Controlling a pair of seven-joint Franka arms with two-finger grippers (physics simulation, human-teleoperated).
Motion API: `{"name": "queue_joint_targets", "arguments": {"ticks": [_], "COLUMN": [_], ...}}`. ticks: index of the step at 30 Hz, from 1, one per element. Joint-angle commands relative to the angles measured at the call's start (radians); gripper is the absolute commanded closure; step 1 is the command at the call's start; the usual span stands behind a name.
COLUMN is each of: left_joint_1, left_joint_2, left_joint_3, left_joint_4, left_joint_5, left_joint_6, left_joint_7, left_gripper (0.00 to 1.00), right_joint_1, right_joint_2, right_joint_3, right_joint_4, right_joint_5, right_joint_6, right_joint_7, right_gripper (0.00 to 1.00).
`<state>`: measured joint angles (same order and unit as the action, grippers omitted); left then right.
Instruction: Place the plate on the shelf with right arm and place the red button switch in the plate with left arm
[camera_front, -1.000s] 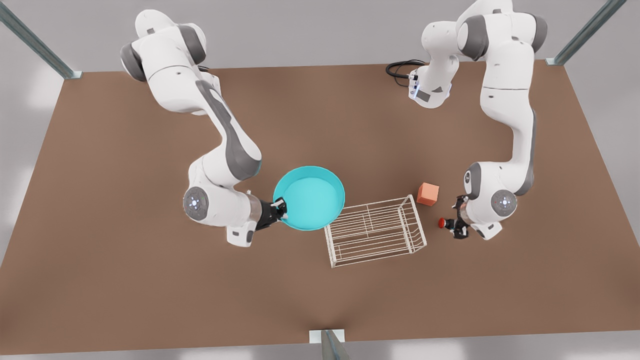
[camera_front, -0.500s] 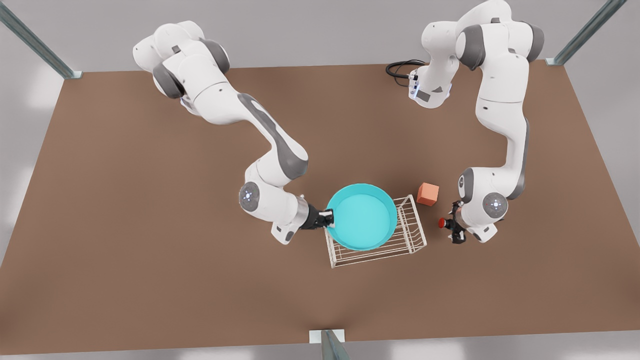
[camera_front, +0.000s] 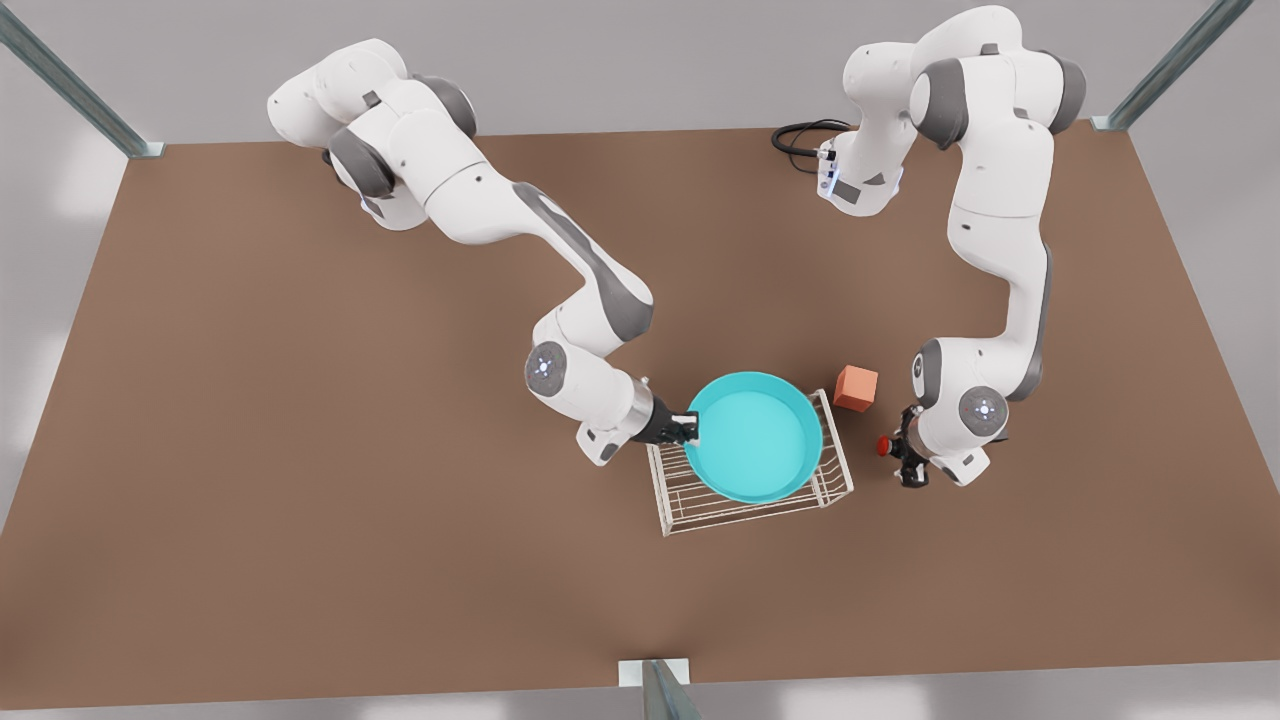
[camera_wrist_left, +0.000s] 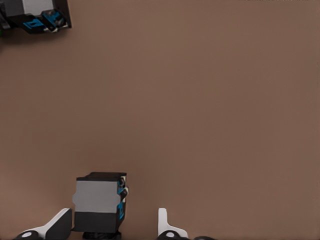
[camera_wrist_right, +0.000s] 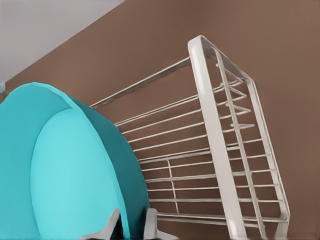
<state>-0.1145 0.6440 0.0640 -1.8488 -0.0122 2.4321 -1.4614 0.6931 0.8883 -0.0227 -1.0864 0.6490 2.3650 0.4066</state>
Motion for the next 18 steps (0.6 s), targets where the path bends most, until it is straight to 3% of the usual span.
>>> {"name": "queue_joint_targets", "arguments": {"ticks": [1, 3, 5, 7, 8, 9, 11, 14, 18], "left_joint_1": [-0.001, 0.001, 0.001, 0.001, 0.001, 0.001, 0.001, 0.001, -0.005], "left_joint_2": [0.006, 0.011, 0.011, 0.011, 0.011, 0.011, 0.010, -0.038, -0.102], "left_joint_3": [0.000, 0.005, 0.008, 0.010, 0.010, 0.010, 0.010, 0.016, 0.004], "left_joint_4": [0.000, -0.001, -0.001, -0.001, -0.001, -0.001, 0.000, 0.014, 0.177], "left_joint_5": [0.003, 0.006, 0.006, 0.005, 0.005, 0.005, 0.005, 0.003, -0.012], "left_joint_6": [0.021, 0.024, 0.024, 0.024, 0.021, 0.021, 0.021, -0.021, -0.232], "left_joint_7": [-0.008, -0.008, -0.008, -0.008, -0.010, -0.010, -0.008, 0.027, 0.026], "left_gripper": [0.12, 0.12, 0.13, 0.44, 0.52, 0.58, 0.62, 0.62, 0.61], "right_joint_1": [0.000, -0.001, -0.001, -0.033, -0.035, -0.037, -0.067, -0.075, -0.081], "right_joint_2": [-0.003, -0.032, -0.161, -0.259, -0.284, -0.293, -0.285, -0.298, -0.322], "right_joint_3": [0.000, -0.029, -0.129, -0.264, -0.404, -0.532, -0.664, -0.715, -0.738], "right_joint_4": [-0.003, -0.003, 0.000, 0.006, 0.006, 0.000, -0.075, -0.158, -0.316], "right_joint_5": [-0.008, -0.008, -0.005, -0.014, -0.014, -0.018, -0.169, -0.304, -0.353], "right_joint_6": [0.013, -0.013, -0.200, -0.469, -0.621, -0.731, -0.839, -0.964, -0.765], "right_joint_7": [0.173, 0.170, 0.175, 0.129, -0.012, -0.239, -0.587, -0.677, -0.824], "right_gripper": [0.00, 0.00, 0.00, 0.00, 0.00, 0.00, 0.00, 0.00, 0.00]}}
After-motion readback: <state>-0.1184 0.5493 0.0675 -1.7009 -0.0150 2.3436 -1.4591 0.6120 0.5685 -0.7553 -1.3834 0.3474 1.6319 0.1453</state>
